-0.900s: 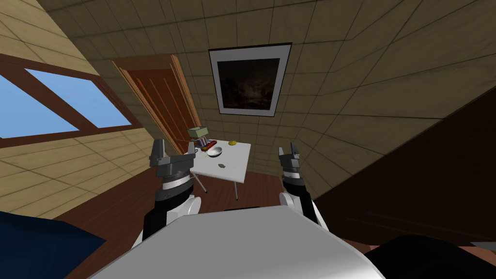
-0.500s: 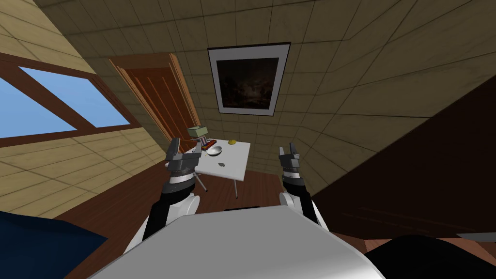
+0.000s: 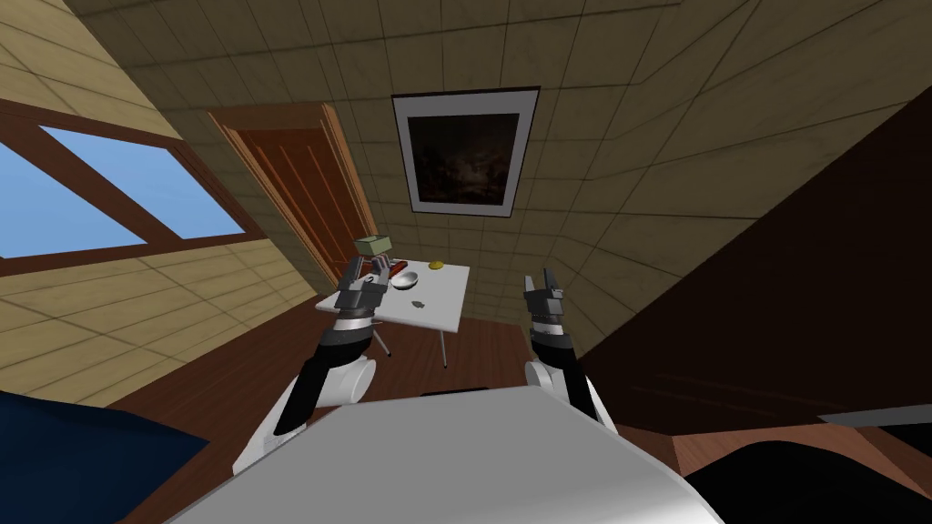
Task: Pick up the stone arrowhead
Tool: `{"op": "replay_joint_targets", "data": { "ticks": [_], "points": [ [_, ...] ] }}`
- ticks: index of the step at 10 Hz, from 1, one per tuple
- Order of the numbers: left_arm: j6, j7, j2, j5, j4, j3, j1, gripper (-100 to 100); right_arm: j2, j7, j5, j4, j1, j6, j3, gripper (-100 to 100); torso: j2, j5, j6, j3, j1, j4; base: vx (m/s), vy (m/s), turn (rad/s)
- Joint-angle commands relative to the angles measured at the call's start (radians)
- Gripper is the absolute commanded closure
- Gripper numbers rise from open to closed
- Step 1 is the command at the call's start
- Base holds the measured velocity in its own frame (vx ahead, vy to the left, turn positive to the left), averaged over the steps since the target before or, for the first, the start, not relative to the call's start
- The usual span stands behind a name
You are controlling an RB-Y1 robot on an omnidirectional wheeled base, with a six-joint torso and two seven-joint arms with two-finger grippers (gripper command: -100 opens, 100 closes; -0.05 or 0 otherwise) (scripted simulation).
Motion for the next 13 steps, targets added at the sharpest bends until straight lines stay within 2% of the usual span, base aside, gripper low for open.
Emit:
{"op": "replay_joint_targets", "data": {
  "ticks": [1, 2, 3, 4, 6, 7, 8, 9, 10, 11, 12, 13],
  "points": [
    [0.034, -0.002, 0.012, 0.003, 0.018, 0.005, -0.015, -100, 0.0, 0.0, 0.0, 0.0, 0.0, 0.0, 0.0, 0, 0.0, 0.0, 0.0, 0.0, 0.0, 0.0, -0.065, -0.006, -0.013],
    [0.077, -0.01, 0.028, 0.007, 0.036, 0.01, -0.047, -100, 0.0, 0.0, 0.0, 0.0, 0.0, 0.0, 0.0, 0, -0.001, 0.0, 0.0, 0.0, 0.0, 0.0, -0.067, -0.004, -0.019],
    [0.095, -0.01, 0.028, 0.007, 0.036, 0.01, -0.047, -100, 0.0, 0.0, 0.0, 0.0, 0.0, 0.0, 0.0, 0, -0.001, 0.0, 0.0, -0.001, 0.0, 0.0, -0.059, -0.001, -0.014],
    [0.126, -0.019, 0.042, 0.01, 0.056, 0.015, -0.081, -100, 0.0, 0.0, 0.0, 0.0, 0.0, 0.0, 0.0, 0, -0.001, 0.0, 0.0, -0.001, 0.0, 0.0, -0.085, 0.01, -0.025],
    [0.16, -0.019, 0.042, 0.01, 0.056, 0.015, -0.081, -100, 0.0, 0.0, 0.0, 0.0, 0.0, 0.0, 0.0, 0, 0.0, 0.0, 0.0, 0.0, 0.0, 0.0, -0.056, 0.002, -0.008],
    [0.197, -0.028, 0.054, 0.014, 0.076, 0.021, -0.118, -100, 0.0, 0.0, 0.0, 0.0, 0.0, 0.0, 0.0, 0, -0.002, 0.0, 0.0, -0.001, 0.0, 0.0, -0.051, 0.001, -0.018],
    [0.223, -0.028, 0.054, 0.014, 0.076, 0.021, -0.118, -100, 0.0, 0.0, 0.0, 0.0, 0.0, 0.0, 0.0, 0, -0.002, 0.0, 0.0, -0.001, 0.0, 0.0, -0.06, 0.001, -0.019],
    [0.228, -0.028, 0.054, 0.014, 0.076, 0.021, -0.118, -100, 0.0, 0.0, 0.0, 0.0, 0.0, 0.0, 0.0, 0, -0.002, 0.0, 0.0, -0.001, 0.0, 0.0, -0.033, -0.001, 0.0],
    [0.266, -0.037, 0.065, 0.018, 0.098, 0.027, -0.156, -100, 0.0, 0.0, 0.0, 0.0, 0.0, 0.0, 0.0, 0, -0.003, 0.0, 0.0, -0.001, 0.0, -0.001, -0.06, -0.004, -0.024],
    [0.295, -0.037, 0.065, 0.018, 0.098, 0.027, -0.156, -100, 0.0, 0.0, 0.0, 0.0, 0.0, 0.0, 0.0, 0, -0.002, 0.0, 0.0, -0.001, 0.0, 0.0, -0.072, 0.002, -0.017],
    [0.325, -0.047, 0.075, 0.022, 0.12, 0.032, -0.195, -100, 0.0, 0.0, 0.0, 0.0, 0.0, 0.0, 0.0, 0, -0.001, 0.0, 0.0, -0.001, 0.0, 0.0, -0.099, 0.001, -0.027],
    [0.354, -0.047, 0.075, 0.022, 0.12, 0.032, -0.195, -100, 0.0, 0.0, 0.0, 0.0, 0.0, 0.0, 0.0, 0, 0.0, 0.0, 0.0, 0.0, 0.0, 0.0, -0.084, 0.005, -0.016]
  ]
}}
